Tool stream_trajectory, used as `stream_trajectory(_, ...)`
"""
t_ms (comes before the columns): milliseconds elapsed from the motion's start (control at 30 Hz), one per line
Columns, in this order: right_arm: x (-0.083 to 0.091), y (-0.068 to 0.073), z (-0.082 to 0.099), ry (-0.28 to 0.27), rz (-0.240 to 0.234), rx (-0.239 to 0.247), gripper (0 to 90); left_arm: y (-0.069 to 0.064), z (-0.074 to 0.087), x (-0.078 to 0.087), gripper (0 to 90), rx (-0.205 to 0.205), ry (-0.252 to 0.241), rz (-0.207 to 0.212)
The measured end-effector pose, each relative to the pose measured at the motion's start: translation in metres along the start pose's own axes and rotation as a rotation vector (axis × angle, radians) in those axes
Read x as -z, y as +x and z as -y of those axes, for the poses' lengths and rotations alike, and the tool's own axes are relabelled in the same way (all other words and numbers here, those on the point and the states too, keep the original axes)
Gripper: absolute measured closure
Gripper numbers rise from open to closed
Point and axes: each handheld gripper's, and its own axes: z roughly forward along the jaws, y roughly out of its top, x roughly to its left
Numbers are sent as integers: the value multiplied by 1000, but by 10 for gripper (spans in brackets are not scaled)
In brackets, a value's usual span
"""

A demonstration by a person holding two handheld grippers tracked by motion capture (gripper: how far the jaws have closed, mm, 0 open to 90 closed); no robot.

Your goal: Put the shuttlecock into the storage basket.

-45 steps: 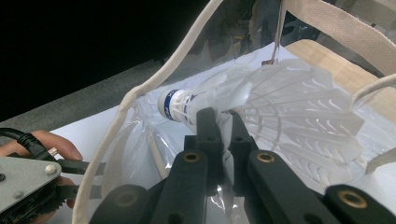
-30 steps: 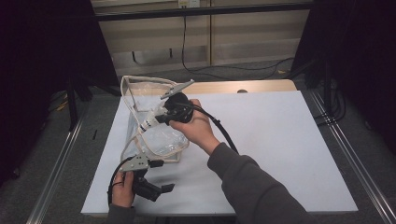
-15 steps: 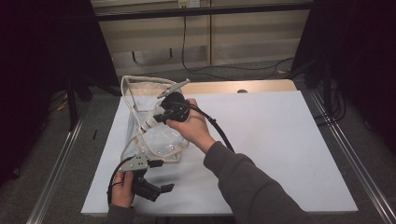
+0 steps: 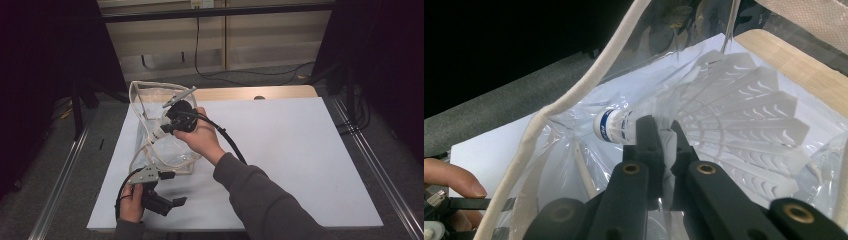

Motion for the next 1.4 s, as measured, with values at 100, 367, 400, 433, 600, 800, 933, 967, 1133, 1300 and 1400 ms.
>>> stream_trajectory(100, -3, 0, 1, 8, 7, -1, 890, 0, 0, 0, 35, 0, -2, -2)
stream_trajectory(367, -10, -1, 0, 10, 9, -19, 890, 1, 0, 1, 35, 3, -2, -2)
stream_trajectory(400, -11, -2, 0, 11, 9, -18, 890, 1, 1, 1, 35, 4, -3, -2)
stream_trajectory(433, -12, -1, 0, 12, 12, -16, 890, 1, 0, 1, 35, 2, -3, -1)
stream_trajectory(600, -15, -2, -1, 8, 21, -27, 890, 1, 0, 1, 35, 6, 5, 1)
stream_trajectory(800, -17, -3, -3, 16, 31, -37, 890, 1, 1, 1, 35, 9, -3, -2)
stream_trajectory(933, -18, -3, -4, 14, 37, -40, 890, 1, 1, 1, 35, 8, -1, -2)
stream_trajectory(967, -19, -3, -5, 14, 39, -40, 890, 1, 1, 1, 35, 10, -2, -2)
stream_trajectory(1133, -21, -4, -6, 21, 50, -44, 890, 1, 1, 1, 35, 9, 1, -2)
stream_trajectory(1300, -23, -3, -6, 14, 56, -44, 890, 1, 1, 1, 35, 10, 0, -5)
stream_trajectory(1400, -23, -3, -7, 15, 59, -47, 890, 1, 1, 1, 35, 11, 2, -4)
